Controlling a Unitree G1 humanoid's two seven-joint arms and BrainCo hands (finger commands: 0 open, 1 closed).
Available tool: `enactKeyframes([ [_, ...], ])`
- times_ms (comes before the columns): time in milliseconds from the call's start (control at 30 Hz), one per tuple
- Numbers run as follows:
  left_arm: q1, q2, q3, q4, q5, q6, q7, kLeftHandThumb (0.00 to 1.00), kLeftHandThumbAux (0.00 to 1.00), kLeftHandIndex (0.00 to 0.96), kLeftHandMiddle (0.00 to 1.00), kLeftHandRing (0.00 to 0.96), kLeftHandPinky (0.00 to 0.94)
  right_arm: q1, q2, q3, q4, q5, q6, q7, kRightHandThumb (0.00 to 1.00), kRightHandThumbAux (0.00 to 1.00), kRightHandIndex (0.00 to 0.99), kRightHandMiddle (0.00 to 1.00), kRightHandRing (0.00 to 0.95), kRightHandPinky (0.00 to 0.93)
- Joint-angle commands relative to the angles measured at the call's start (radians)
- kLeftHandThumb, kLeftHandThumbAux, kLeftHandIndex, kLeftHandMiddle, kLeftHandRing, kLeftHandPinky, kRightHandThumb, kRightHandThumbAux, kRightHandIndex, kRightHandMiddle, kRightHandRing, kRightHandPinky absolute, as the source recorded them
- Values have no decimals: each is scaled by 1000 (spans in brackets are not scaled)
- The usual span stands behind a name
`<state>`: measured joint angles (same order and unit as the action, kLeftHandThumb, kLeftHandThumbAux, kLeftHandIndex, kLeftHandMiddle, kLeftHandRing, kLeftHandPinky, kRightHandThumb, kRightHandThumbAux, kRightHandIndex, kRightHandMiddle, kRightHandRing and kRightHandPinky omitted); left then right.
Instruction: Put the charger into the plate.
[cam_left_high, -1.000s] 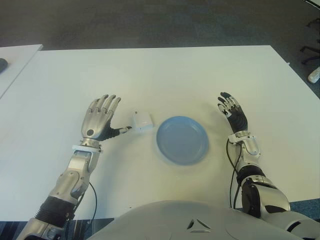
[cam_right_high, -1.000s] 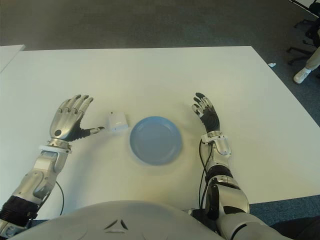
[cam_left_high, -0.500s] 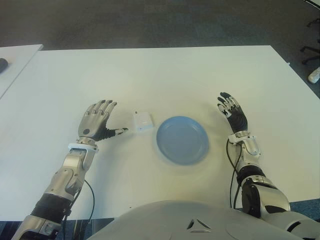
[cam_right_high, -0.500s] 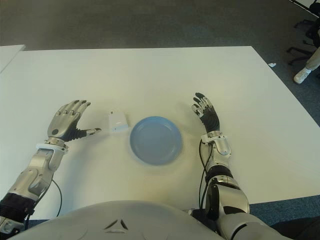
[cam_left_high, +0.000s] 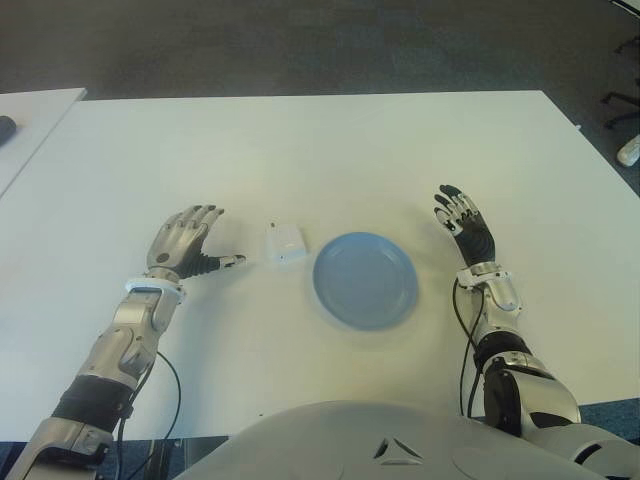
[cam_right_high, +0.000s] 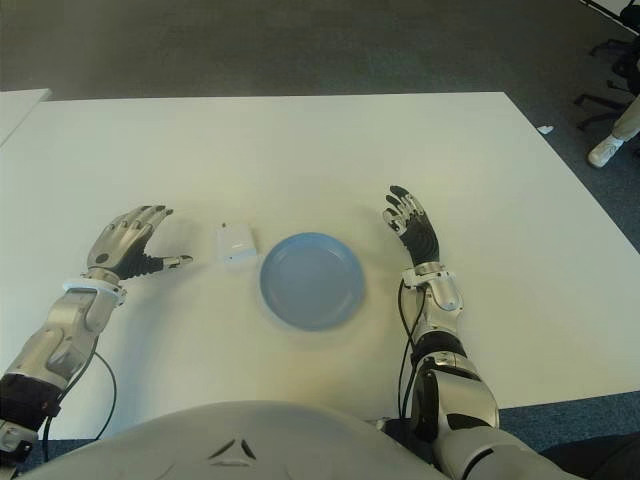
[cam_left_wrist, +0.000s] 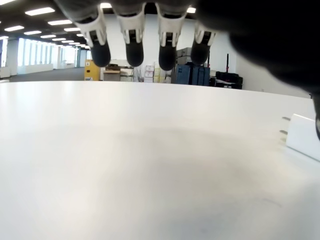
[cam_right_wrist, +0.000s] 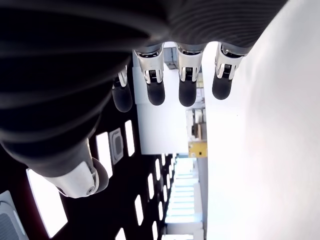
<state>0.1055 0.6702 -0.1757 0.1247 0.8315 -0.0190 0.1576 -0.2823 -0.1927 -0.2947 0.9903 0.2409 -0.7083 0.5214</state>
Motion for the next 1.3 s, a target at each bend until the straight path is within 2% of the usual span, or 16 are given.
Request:
enactKeyframes([
  [33,-18,17,-11,26,-10,-22,-32,341,309,104,76,60,103,97,43,-3,46,15,29,3,248,666,121,101,80,65],
  [400,-52,29,-26,25,0,-57,-38,322,282,93,67,52,104,106,45,-3,34,16,29,5,248,666,121,101,80,65],
  [1300,-61,54,-13,-14,-7,-104,-49,334,229,85,63,50,92,120,58,3,20,9,24,-3,248,666,121,101,80,65],
])
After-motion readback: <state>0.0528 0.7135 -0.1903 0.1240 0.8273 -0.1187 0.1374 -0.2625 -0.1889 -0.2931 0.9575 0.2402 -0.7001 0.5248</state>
